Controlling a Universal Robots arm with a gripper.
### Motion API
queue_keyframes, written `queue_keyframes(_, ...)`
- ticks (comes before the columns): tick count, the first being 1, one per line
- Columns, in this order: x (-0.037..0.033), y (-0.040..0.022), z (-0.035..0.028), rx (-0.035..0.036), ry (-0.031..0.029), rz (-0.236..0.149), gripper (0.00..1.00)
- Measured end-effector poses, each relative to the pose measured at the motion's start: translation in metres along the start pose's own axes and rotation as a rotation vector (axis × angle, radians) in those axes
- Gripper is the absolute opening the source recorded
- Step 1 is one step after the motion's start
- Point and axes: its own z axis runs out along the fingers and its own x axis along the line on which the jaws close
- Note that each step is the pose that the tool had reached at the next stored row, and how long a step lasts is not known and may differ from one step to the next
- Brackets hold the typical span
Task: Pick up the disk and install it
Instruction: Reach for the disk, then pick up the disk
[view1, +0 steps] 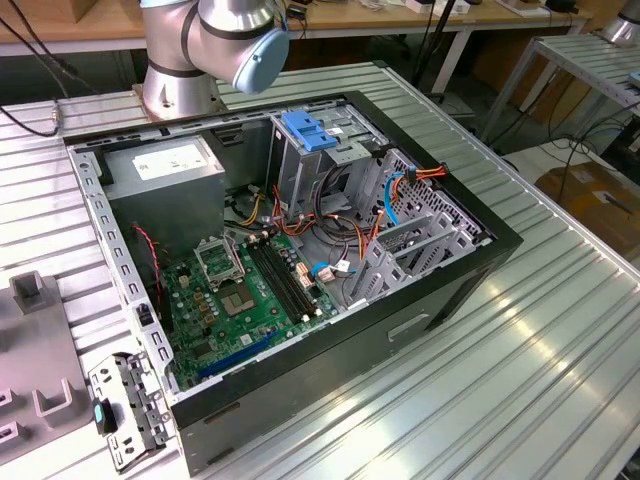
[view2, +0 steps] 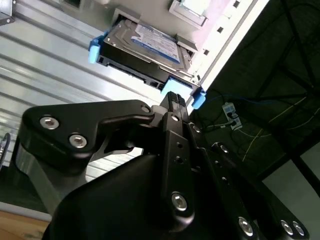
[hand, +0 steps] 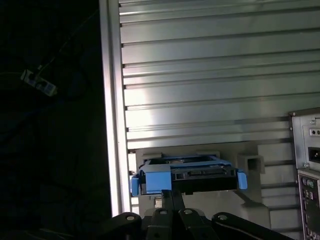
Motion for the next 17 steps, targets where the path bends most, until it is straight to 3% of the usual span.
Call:
queue_keyframes(2, 0.0043, -0.0003, 0.0004, 0.0001, 0.0018, 0.0, 0.11)
queue_keyframes(17, 0.0044, -0.0003, 0.0004, 0.0003, 0.0037, 0.0, 0.11)
